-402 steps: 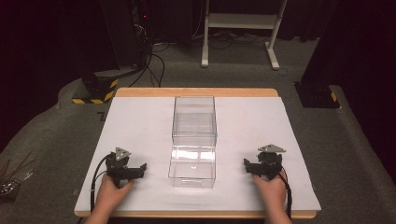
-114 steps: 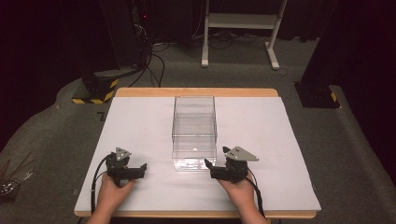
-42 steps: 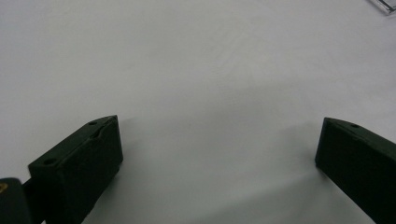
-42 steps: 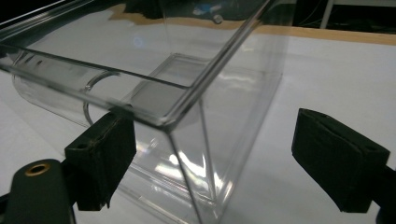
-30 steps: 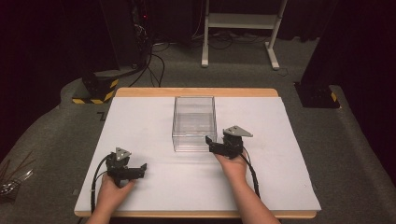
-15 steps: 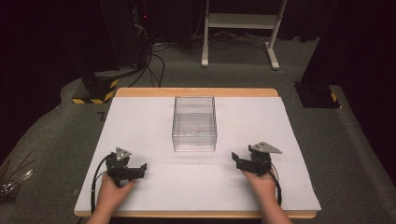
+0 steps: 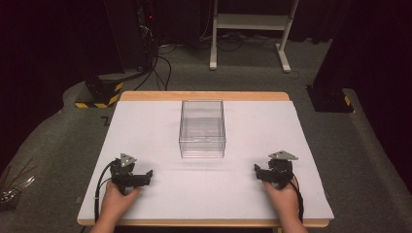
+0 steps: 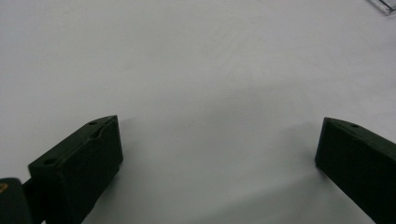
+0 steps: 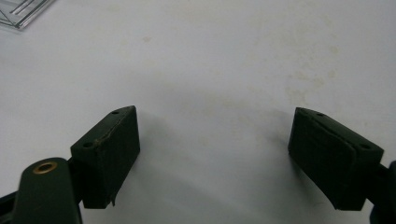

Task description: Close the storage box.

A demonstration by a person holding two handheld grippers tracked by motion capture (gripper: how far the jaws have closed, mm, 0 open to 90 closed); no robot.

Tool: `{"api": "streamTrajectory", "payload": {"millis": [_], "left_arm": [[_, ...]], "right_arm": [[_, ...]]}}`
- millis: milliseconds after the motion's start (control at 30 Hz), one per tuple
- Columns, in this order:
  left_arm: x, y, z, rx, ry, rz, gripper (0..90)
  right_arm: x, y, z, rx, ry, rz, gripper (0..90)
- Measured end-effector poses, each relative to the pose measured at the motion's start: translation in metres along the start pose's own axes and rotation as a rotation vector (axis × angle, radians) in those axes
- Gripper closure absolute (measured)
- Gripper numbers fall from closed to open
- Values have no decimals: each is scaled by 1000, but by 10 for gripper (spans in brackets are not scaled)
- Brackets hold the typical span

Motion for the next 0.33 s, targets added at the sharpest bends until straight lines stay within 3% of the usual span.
{"api": "streamTrajectory", "payload": {"millis": [333], "left_arm": [[0, 0, 0, 0, 0, 0, 10]], "right_arm": [[0, 0, 0, 7, 0, 2, 161]]}}
Point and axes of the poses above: each handheld gripper's, and its own axes: z roughly backward along the jaws, x roughly out of its underside, y roughly to its right, the point moved 6 cm from there along -z, roughly forward along the jaws, and after that the axes turned 4 degrees about -x, right-handed, at the moved point
